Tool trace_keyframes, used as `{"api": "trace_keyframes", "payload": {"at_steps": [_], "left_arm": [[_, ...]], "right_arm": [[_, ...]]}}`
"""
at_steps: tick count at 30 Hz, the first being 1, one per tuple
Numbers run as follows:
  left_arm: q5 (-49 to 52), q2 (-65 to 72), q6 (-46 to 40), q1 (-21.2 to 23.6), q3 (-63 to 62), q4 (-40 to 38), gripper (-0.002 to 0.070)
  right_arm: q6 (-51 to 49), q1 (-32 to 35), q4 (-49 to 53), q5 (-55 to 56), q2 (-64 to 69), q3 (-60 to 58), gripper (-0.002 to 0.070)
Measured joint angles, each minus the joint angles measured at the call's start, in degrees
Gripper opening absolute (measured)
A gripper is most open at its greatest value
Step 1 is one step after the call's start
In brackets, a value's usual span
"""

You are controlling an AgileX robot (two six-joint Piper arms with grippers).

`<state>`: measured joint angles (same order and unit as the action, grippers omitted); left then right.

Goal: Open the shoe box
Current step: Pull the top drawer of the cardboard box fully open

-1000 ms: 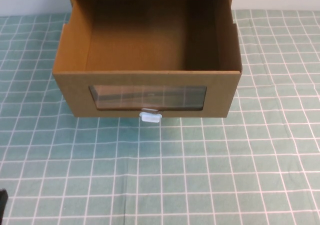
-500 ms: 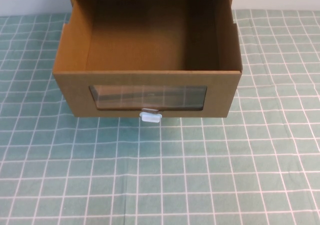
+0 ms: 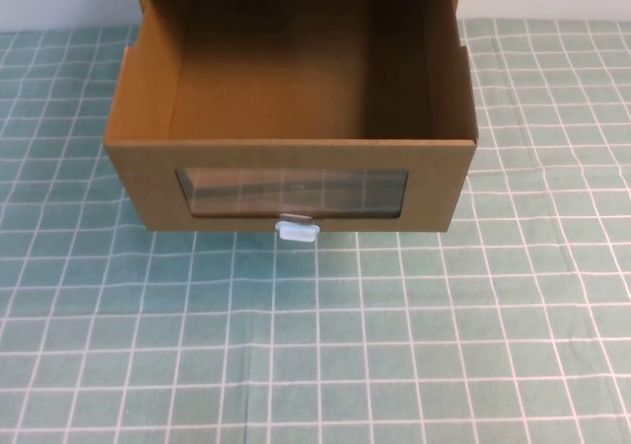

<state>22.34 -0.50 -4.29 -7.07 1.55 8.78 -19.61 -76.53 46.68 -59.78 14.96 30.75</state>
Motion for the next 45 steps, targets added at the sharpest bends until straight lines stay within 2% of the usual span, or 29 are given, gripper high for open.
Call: {"api": "trace_keyframes", "payload": {"at_steps": [7, 11, 13, 17, 24, 27, 29, 36, 45], "left_arm": [[0.0, 0.0, 0.0, 0.0, 0.0, 0.0, -0.0006], [0.0, 0.0, 0.0, 0.0, 0.0, 0.0, -0.0005], [0.0, 0.0, 0.0, 0.0, 0.0, 0.0, -0.0005], [0.0, 0.0, 0.0, 0.0, 0.0, 0.0, -0.0005], [0.2, -0.1, 0.0, 0.0, 0.0, 0.0, -0.0005], [0.2, -0.1, 0.0, 0.0, 0.0, 0.0, -0.0005], [0.2, -0.1, 0.0, 0.0, 0.0, 0.0, -0.0005], [0.2, -0.1, 0.0, 0.0, 0.0, 0.0, -0.0005], [0.3, -0.1, 0.0, 0.0, 0.0, 0.0, -0.0005]], "right_arm": [[0.0, 0.2, 0.0, 0.0, -0.4, 0.0, -0.0014], [0.0, 5.5, -1.3, 0.6, -3.0, 0.0, -0.0014], [-0.5, 10.4, -2.1, 1.3, -5.1, 0.0, -0.0013], [-8.1, 25.5, -7.0, 8.1, -12.1, -0.1, -0.0014], [-12.0, 52.0, -24.7, 22.1, -16.0, -7.9, -0.0014], [-12.0, 59.7, -33.0, 26.8, -15.7, -13.2, -0.0014], [-12.0, 63.3, -34.3, 30.3, -15.0, -17.1, -0.0014], [-7.6, 66.7, -26.9, 47.8, -13.7, -30.8, -0.0013], [-1.4, 66.8, -27.8, 38.7, -15.4, -32.1, -0.0013]]}}
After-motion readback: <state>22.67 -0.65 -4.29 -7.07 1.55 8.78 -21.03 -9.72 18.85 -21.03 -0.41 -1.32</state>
